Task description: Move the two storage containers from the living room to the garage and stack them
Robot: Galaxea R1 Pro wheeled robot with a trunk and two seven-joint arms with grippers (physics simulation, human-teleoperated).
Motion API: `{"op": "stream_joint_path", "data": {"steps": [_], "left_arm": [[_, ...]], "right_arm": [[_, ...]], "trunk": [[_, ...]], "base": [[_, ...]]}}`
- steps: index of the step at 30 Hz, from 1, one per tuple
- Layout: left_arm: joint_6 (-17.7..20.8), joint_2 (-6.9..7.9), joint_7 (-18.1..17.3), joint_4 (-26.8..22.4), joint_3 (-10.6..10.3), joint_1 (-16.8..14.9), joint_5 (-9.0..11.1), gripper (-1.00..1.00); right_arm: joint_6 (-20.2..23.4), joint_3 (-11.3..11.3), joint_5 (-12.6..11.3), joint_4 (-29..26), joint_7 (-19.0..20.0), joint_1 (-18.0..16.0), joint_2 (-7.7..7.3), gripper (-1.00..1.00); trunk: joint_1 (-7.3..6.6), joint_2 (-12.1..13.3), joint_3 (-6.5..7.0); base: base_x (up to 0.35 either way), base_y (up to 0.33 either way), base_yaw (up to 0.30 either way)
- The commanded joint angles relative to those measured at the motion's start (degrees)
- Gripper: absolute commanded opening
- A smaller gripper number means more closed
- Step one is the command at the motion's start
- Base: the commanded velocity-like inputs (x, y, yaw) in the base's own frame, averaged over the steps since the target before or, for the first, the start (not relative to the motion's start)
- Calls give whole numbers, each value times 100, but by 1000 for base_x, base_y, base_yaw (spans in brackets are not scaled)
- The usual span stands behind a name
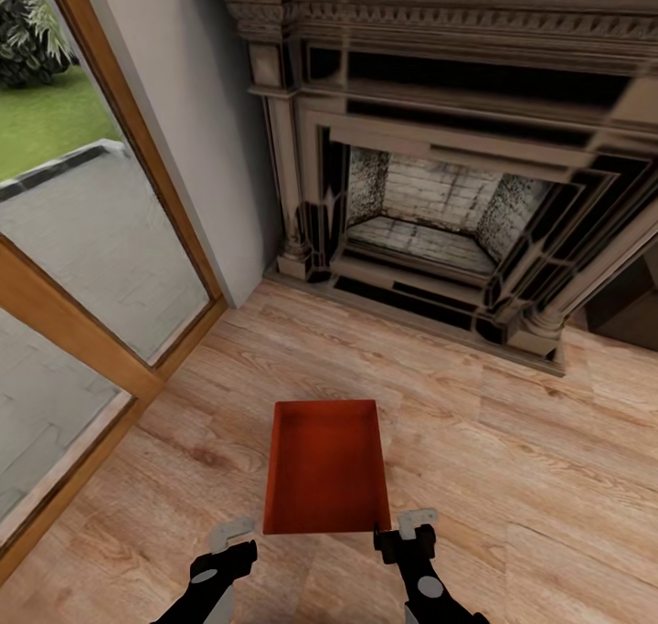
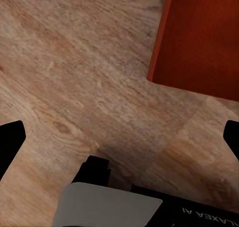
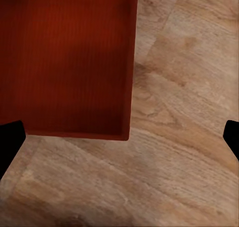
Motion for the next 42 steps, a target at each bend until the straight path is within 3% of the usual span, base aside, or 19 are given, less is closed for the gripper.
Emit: {"op": "stream_joint_path", "data": {"steps": [1, 6, 11, 15, 20, 37, 42], "left_arm": [[16, 6, 50, -11, -48, -1, 45, 100], [15, 6, 50, -17, -48, -1, 45, 100], [9, 6, 50, -32, -48, -1, 45, 100], [-157, 6, 50, 0, -48, -1, 46, 100], [-344, 6, 50, 39, -48, -1, 47, 100], [-371, 32, 59, 61, -23, -1, 76, 100], [-387, 30, 69, 51, -8, -1, 79, 100]], "right_arm": [[-8, 48, -34, -4, -35, -4, -8, 100], [-145, 41, -56, 60, 1, -4, -35, 100], [-772, 44, -46, 723, 50, -4, -42, 100], [-945, 45, -43, 869, 90, -4, -41, 100], [-1038, 26, -37, 876, 100, -4, -32, 100], [-1037, 15, -40, 832, 39, -4, -1, 100], [-1035, 12, -43, 835, -54, -4, 21, 100]], "trunk": [[23, -44, -22], [132, -244, -112], [242, -445, -201], [330, -605, -273], [440, -806, -363], [813, -1488, -668], [813, -1488, -668]], "base": [[0, 0, 0], [0, 0, 0], [0, 0, 0], [0, 0, 0], [0, 0, 0], [0, 0, 0], [0, 0, 0]]}}
